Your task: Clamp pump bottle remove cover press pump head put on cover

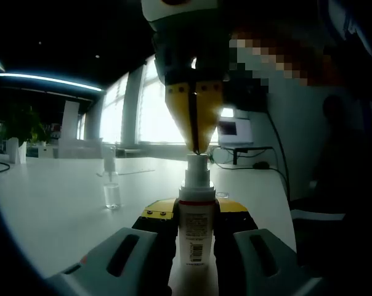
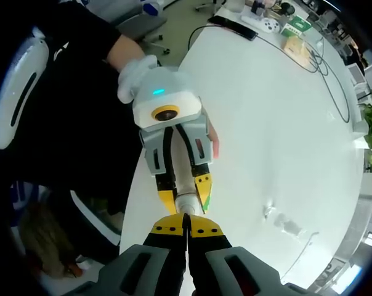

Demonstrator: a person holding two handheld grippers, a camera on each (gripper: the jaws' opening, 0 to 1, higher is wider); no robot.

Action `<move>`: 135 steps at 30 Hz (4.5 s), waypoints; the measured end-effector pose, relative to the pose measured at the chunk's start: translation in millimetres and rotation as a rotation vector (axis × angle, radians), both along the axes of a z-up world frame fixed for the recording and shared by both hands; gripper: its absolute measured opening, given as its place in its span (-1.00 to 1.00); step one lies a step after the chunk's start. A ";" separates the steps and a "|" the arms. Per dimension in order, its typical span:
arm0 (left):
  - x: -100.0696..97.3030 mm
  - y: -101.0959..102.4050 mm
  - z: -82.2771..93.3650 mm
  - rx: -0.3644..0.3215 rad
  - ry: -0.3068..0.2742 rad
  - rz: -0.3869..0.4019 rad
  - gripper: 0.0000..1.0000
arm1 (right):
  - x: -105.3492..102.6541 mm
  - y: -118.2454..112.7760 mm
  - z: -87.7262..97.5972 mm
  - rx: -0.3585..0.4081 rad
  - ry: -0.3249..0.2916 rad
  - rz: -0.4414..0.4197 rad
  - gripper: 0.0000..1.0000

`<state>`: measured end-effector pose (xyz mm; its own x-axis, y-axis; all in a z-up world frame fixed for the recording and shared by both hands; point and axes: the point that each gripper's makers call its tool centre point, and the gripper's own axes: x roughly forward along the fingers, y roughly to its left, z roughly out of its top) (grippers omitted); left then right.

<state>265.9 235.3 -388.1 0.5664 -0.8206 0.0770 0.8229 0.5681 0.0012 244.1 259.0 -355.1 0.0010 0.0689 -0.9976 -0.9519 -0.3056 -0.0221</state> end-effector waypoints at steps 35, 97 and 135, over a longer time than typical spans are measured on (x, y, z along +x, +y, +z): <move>0.5 0.2 -0.3 0.001 0.000 0.000 -0.74 | 0.8 0.0 -1.1 -0.021 -0.007 0.009 -1.00; -0.4 -0.6 -0.1 0.002 -0.001 -0.001 -0.74 | 0.2 0.1 -0.5 -0.017 -0.005 0.001 -1.00; 0.3 0.3 -0.7 0.005 -0.002 0.000 -0.74 | -1.0 0.8 -7.1 -0.032 -0.013 -0.002 -1.00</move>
<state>266.1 235.6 -388.8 0.5659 -0.8211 0.0746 0.8231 0.5678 0.0059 243.1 259.8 -362.2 0.0144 0.0373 -0.9992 -0.9522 -0.3045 -0.0251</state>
